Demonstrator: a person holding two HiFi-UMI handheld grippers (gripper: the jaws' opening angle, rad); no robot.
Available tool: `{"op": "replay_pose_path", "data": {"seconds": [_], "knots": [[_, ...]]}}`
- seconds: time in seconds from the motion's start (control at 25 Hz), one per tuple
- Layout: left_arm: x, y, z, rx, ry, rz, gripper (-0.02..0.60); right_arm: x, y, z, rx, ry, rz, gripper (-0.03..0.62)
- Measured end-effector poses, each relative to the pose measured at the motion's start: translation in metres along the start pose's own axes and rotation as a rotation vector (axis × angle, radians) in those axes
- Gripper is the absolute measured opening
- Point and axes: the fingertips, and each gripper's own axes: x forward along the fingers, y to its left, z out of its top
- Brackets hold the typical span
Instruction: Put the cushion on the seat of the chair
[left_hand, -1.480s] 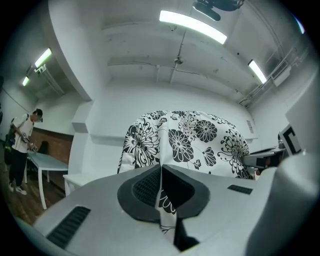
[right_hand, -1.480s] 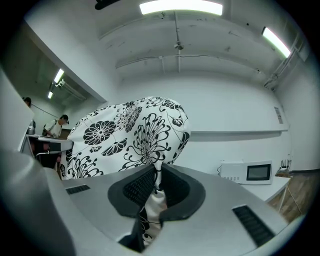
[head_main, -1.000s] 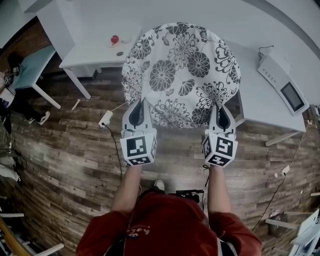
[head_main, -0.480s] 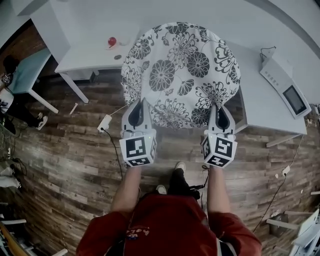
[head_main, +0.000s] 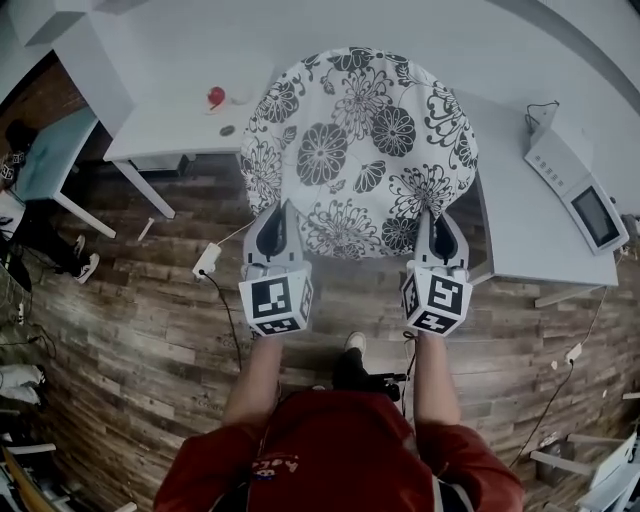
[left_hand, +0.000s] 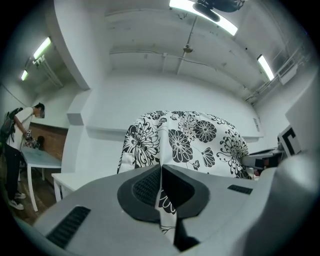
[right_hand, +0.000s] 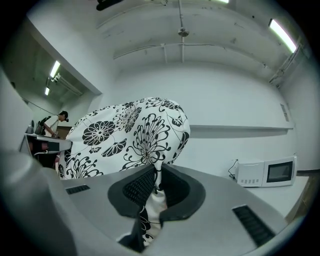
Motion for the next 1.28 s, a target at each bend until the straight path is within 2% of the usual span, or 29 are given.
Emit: {"op": "replay_pose_path", "data": {"seconds": [0.6,0.88,1.08,1.28], "knots": [[-0.001,-0.005,-0.004,0.006,-0.004,0.041,0.028,0.007,-0.003,-0.002,0.017,-0.022,0.044,0.055],[0.001,-0.005,-0.003,0.045,-0.039,0.060,0.028,0.013,-0.002,-0.010,0.041,-0.065,0.063,0.055],[-0.006,-0.004,0.001,-0.007,0.006,0.033,0.028,-0.001,-0.001,0.000,0.005,0.005,0.038,0.055],[0.000,0.000,0.001,-0.019,0.013,0.011,0.028,0.001,-0.001,0.002,-0.003,0.014,0.017,0.055]]}}
